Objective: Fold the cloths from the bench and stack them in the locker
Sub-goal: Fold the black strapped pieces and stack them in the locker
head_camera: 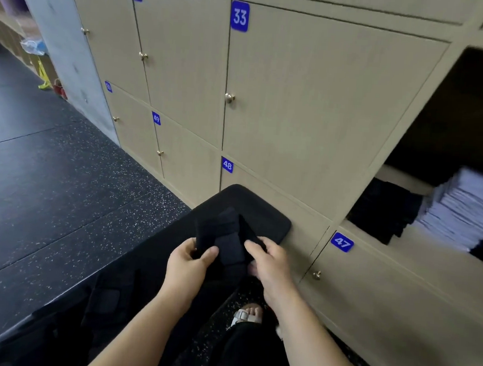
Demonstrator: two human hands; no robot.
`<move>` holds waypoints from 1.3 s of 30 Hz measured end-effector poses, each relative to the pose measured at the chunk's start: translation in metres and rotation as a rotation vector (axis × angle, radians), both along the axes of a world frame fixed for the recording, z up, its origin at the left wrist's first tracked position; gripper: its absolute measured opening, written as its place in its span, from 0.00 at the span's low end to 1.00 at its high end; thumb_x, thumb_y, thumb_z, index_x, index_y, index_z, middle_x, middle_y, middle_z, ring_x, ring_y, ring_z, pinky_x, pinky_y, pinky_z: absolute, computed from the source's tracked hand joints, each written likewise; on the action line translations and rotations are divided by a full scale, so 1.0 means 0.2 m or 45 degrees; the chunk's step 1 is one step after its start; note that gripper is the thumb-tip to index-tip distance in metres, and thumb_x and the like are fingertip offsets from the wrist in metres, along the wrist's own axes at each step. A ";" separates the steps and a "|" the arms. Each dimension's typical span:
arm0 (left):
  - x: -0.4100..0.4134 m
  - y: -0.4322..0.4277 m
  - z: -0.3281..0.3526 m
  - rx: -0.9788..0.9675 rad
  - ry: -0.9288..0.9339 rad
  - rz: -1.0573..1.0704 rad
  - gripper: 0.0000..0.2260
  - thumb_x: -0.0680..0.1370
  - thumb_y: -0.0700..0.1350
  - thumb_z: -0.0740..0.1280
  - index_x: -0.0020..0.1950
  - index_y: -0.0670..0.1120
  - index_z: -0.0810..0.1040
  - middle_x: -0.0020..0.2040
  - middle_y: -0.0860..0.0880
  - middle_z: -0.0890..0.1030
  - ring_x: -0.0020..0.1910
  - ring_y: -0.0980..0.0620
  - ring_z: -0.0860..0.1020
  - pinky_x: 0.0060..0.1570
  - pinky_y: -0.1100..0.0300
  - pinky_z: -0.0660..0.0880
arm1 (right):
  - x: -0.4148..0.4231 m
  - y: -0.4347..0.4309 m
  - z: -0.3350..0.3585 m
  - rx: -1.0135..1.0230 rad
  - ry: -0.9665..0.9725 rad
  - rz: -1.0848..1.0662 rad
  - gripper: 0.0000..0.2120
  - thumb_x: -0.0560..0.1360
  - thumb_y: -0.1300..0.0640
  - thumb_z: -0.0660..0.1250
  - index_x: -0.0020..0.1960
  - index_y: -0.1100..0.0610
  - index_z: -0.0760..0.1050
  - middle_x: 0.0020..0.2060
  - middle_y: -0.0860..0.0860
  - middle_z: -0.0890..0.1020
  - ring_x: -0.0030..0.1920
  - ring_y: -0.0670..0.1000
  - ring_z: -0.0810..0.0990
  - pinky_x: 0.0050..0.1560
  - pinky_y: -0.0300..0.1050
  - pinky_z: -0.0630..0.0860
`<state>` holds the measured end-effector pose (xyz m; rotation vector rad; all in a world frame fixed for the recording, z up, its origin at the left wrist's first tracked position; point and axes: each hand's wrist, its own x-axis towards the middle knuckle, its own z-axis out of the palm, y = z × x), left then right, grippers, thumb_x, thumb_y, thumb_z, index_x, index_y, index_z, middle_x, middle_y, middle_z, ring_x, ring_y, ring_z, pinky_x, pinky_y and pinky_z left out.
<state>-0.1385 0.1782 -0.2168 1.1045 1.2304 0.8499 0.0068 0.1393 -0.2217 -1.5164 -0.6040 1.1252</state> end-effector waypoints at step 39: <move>1.22 -0.24 0.29 -0.094 -0.219 -0.212 0.03 0.77 0.39 0.69 0.49 0.43 0.82 0.44 0.46 0.86 0.48 0.45 0.84 0.58 0.46 0.77 | 1.57 -0.39 0.48 0.212 -0.199 -0.736 0.06 0.74 0.65 0.69 0.39 0.60 0.76 0.34 0.53 0.79 0.33 0.49 0.76 0.27 0.35 0.72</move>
